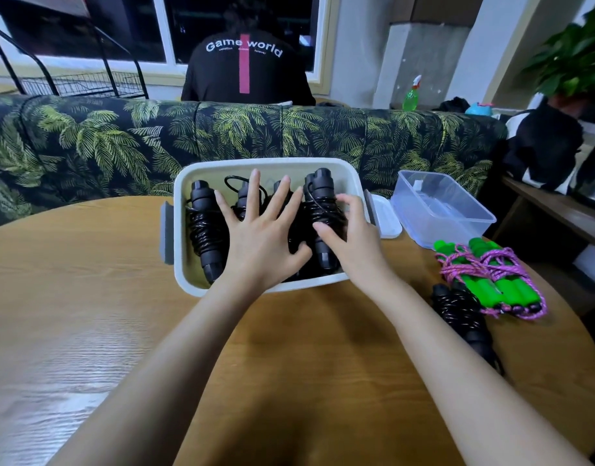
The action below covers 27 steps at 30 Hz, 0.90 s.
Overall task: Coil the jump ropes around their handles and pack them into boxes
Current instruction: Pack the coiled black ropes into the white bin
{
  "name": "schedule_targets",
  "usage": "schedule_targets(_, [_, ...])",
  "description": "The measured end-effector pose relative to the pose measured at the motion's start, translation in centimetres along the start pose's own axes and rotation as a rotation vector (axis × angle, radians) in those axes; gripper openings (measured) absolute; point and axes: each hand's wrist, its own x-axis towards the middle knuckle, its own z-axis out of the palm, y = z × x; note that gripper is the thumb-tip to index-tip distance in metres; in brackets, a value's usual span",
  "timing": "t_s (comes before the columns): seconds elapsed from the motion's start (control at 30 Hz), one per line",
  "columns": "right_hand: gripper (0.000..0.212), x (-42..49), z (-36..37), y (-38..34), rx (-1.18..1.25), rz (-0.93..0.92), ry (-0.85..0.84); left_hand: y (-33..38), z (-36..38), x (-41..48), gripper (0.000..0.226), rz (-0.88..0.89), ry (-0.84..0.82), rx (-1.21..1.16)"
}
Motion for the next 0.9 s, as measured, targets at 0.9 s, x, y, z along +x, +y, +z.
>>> schedule_targets(0.9, [0.037, -2.5, -3.7, 8.8, -0.486, -0.677, -0.069, 2.1, -1.3, 1.4, 0.068, 0.126, 0.116, -0.022])
